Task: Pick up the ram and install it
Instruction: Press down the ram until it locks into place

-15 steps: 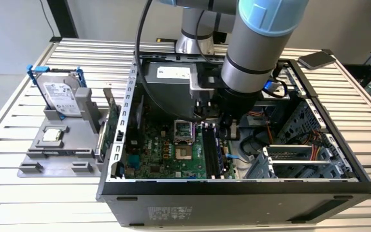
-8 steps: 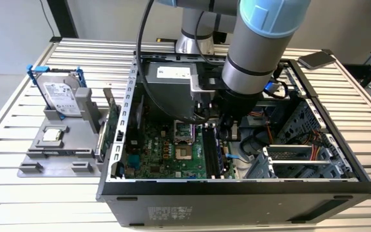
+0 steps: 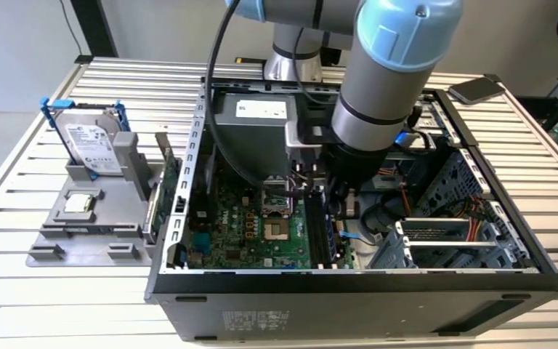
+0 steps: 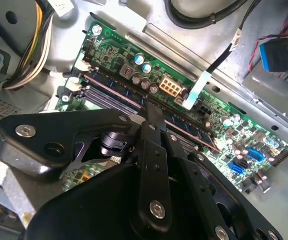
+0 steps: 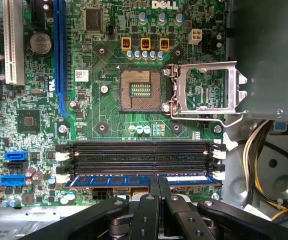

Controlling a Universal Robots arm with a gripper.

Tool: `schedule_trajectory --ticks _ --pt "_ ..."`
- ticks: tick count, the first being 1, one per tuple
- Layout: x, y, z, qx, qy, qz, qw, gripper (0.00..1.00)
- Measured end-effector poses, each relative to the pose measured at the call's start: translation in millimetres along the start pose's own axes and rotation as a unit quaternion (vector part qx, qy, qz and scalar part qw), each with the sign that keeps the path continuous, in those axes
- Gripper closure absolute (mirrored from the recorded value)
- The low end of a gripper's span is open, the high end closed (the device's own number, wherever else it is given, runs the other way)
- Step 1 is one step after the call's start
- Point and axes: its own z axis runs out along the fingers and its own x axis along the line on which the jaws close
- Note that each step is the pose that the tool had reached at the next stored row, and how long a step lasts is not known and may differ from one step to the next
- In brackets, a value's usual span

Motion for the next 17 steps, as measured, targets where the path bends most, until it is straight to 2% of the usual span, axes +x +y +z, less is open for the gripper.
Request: schedule_trajectory --ticks 8,9,11,13,17 --pt "0.8 0.1 12.4 -0.0004 0.0015 0.000 1.00000 1.00" --pt "0.1 0.0 9.7 -0.0007 0.0028 0.000 1.00000 1.00" --pt "-0.3 0.0 4.5 0.0003 -0.0014 0.000 1.00000 1.00" --pt "-0.3 0.1 -5.4 0.0000 -0.0001 0.000 1.00000 1.00" --pt "-1.4 0.1 -23.6 0.0000 -0.0001 0.000 1.00000 1.00"
